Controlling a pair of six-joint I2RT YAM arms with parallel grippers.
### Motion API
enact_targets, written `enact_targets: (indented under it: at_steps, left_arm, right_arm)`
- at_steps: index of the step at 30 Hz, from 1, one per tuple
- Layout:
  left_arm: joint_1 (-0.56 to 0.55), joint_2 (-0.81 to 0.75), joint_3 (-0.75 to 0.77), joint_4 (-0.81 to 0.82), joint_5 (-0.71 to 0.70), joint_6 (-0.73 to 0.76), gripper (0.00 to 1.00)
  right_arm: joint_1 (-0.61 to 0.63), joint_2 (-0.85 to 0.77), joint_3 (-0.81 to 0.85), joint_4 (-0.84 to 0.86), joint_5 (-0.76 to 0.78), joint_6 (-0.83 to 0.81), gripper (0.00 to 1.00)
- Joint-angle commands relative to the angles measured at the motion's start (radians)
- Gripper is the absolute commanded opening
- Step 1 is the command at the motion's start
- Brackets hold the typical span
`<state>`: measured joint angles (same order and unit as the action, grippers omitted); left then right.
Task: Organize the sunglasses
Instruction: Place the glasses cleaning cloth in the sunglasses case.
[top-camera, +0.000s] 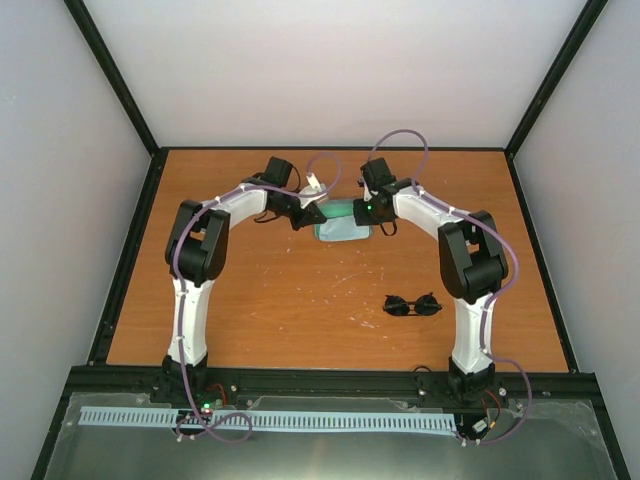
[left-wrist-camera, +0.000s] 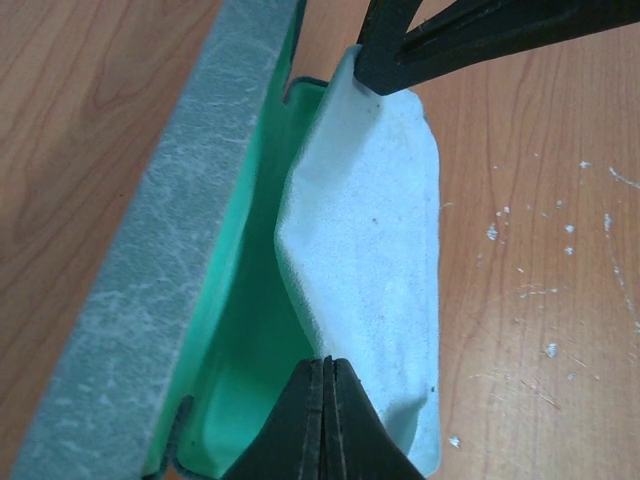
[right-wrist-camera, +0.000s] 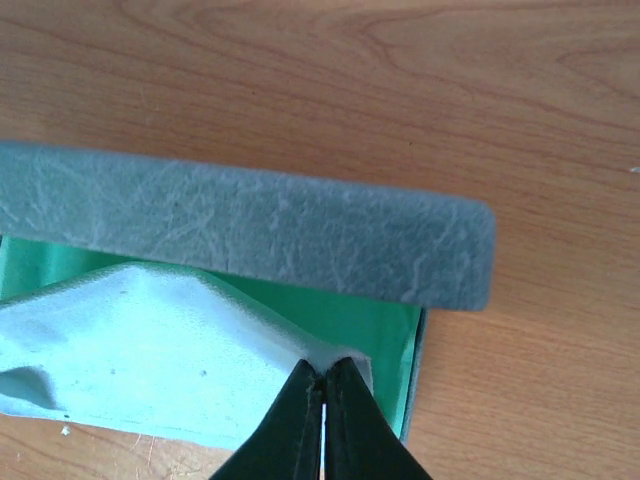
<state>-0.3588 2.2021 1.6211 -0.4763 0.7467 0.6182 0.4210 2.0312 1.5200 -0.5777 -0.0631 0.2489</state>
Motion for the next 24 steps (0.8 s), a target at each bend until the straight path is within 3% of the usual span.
enact_targets:
  at_steps: [1,24]
  left_arm:
    - [0.010,0.028,0.049,0.032,-0.003,-0.012,0.01]
    - [0.029,0.053,0.043,0.085,-0.026,-0.037,0.01]
  right_arm:
    - [-0.013,0.030,0.048,-0.007,-0.001,-0.013,0.03]
    - [-0.018,0.103,0.106,-0.010,-0.030,-0.002,0.03]
